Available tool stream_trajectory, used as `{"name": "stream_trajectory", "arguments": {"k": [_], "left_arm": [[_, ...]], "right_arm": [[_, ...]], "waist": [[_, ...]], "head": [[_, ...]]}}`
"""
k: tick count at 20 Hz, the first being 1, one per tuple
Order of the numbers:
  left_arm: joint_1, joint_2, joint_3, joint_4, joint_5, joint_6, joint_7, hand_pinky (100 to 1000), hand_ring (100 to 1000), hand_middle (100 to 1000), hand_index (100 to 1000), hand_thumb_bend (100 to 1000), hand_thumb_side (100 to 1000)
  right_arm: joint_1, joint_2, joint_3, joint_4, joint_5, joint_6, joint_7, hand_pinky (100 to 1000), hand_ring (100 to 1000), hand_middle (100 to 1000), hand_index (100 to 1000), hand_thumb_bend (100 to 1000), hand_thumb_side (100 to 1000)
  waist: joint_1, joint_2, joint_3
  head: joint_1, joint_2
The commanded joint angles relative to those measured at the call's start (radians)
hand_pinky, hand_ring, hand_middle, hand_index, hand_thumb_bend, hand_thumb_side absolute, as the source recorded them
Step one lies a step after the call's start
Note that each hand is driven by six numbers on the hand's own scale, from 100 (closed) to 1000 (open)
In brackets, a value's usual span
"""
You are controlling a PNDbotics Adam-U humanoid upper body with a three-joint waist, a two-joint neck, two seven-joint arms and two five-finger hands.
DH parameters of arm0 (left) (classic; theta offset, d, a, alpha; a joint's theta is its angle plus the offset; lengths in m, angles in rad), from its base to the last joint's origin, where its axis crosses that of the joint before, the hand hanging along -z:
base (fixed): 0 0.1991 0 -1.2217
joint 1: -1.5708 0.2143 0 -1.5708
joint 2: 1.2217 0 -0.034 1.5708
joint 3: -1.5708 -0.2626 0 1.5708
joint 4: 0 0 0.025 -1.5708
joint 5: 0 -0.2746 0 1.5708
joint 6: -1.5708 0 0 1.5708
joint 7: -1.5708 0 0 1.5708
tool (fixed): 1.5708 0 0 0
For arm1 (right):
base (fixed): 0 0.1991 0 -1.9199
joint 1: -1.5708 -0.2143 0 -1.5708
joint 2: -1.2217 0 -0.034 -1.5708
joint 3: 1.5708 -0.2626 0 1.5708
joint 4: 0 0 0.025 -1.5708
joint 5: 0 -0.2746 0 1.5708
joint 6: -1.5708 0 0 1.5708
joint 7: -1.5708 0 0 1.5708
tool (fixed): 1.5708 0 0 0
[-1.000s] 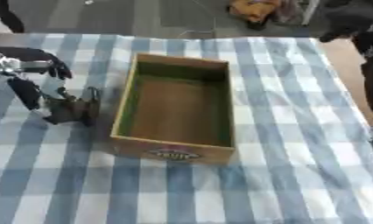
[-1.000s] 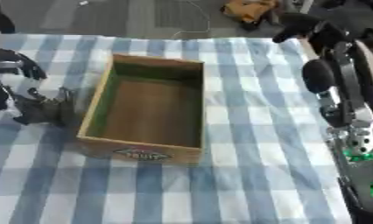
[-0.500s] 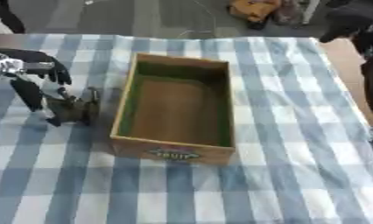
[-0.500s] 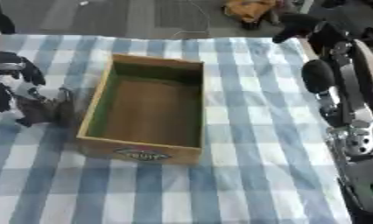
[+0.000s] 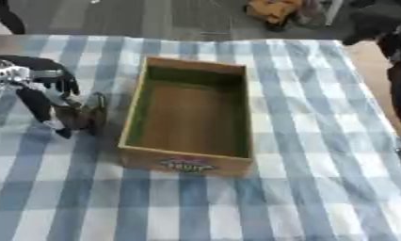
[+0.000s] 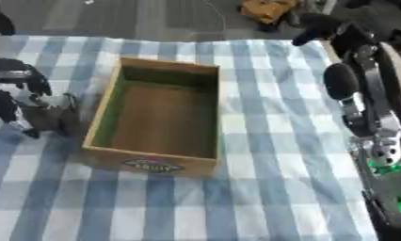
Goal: Pick up objects on the table and place them in the box.
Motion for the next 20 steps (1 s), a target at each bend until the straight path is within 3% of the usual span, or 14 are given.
{"name": "stream_trajectory", "arguments": {"k": [1, 8, 13, 20], "left_arm": [[-0.015, 0.011, -0.002, -0.017, -0.001, 0.009, 0.01, 759, 746, 640, 775, 848, 345], [-0.012, 0.001, -0.009, -0.011, -0.002, 0.019, 0.012, 743, 731, 625, 763, 852, 367], [-0.009, -0.004, -0.008, -0.001, -0.019, 0.021, 0.022, 723, 715, 616, 751, 858, 431], [-0.004, -0.011, -0.007, 0.017, -0.035, 0.021, 0.037, 705, 693, 606, 735, 793, 467]], "right_arm": [[-0.008, -0.011, -0.007, -0.009, -0.004, -0.001, -0.002, 856, 863, 568, 800, 638, 1000], [-0.009, -0.01, -0.009, -0.009, -0.004, -0.002, -0.004, 856, 864, 568, 801, 641, 1000], [-0.009, -0.01, -0.009, -0.009, -0.005, -0.002, -0.006, 856, 864, 568, 801, 647, 1000], [-0.011, -0.01, -0.012, -0.009, -0.005, -0.003, -0.01, 856, 864, 567, 801, 653, 1000]], "waist": [[0.002, -0.015, -0.001], [0.001, -0.013, -0.004], [0.001, -0.013, -0.004], [-0.002, -0.009, -0.005]], "head": [[0.0, -0.009], [0.002, -0.013], [0.002, -0.017], [0.002, -0.019]]}}
